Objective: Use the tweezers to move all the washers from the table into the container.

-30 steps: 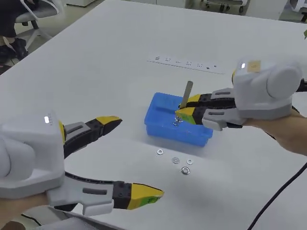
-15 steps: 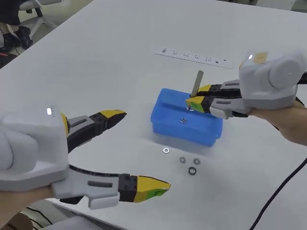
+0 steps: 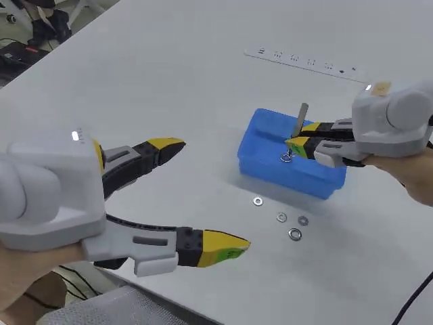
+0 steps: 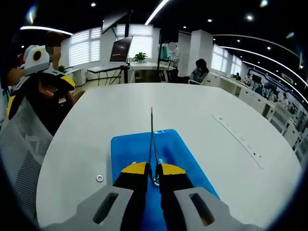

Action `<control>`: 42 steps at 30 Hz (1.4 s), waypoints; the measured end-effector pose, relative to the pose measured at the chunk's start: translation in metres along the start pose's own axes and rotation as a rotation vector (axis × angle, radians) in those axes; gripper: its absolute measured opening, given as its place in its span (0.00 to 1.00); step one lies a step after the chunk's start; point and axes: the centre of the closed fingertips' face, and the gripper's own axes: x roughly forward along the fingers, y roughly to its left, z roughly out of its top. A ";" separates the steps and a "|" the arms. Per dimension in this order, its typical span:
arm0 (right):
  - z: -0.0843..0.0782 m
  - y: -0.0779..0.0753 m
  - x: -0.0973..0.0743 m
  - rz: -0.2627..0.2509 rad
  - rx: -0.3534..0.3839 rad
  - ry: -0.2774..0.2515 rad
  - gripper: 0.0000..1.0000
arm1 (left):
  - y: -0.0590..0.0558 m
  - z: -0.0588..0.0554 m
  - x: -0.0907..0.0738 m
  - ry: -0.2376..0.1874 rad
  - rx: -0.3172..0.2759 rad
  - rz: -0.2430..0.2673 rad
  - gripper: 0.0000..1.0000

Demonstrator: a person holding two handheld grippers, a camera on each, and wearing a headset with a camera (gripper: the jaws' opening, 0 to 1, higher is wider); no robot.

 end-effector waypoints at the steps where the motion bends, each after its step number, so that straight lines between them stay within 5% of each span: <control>1: -0.001 0.002 0.000 0.002 0.001 0.001 0.10 | 0.001 -0.002 0.000 0.005 -0.003 0.002 0.99; 6: -0.006 0.007 0.000 0.017 0.000 0.019 0.10 | 0.001 -0.003 0.002 0.014 -0.009 -0.001 1.00; 25: 0.004 0.004 -0.025 -0.004 -0.004 -0.007 0.08 | 0.006 0.026 0.027 -0.014 0.031 -0.035 0.99; 36: 0.010 0.015 -0.030 0.012 -0.053 -0.014 0.08 | 0.032 0.041 0.070 -0.024 0.054 -0.036 0.93; 38: 0.012 0.018 -0.031 0.020 -0.068 -0.017 0.08 | 0.044 0.042 0.077 -0.004 0.099 -0.019 0.87; 42: 0.014 0.023 -0.030 0.033 -0.100 -0.015 0.08 | 0.052 0.053 0.093 -0.025 0.079 -0.051 0.81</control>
